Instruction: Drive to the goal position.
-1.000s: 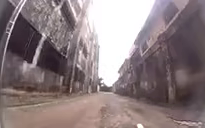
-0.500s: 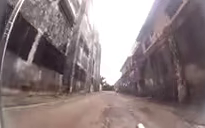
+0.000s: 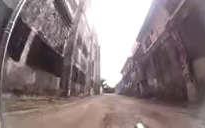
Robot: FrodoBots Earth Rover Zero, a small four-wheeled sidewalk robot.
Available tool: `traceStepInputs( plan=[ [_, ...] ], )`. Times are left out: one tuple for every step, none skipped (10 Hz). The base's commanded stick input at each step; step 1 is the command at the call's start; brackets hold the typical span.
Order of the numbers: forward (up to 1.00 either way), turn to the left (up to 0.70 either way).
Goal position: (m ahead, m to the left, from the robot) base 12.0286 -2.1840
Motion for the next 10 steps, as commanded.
traceStepInputs(
  plan=[
    [0.84, 0.06],
    [0.84, 0.06],
    [0.84, 0.06],
    [0.84, 0.06],
    [0.84, 0.06],
    [0.84, 0.06],
    [0.84, 0.06],
    [0.85, 0.06],
    [0.84, 0.05],
    [0.84, 0.06]
  ],
)
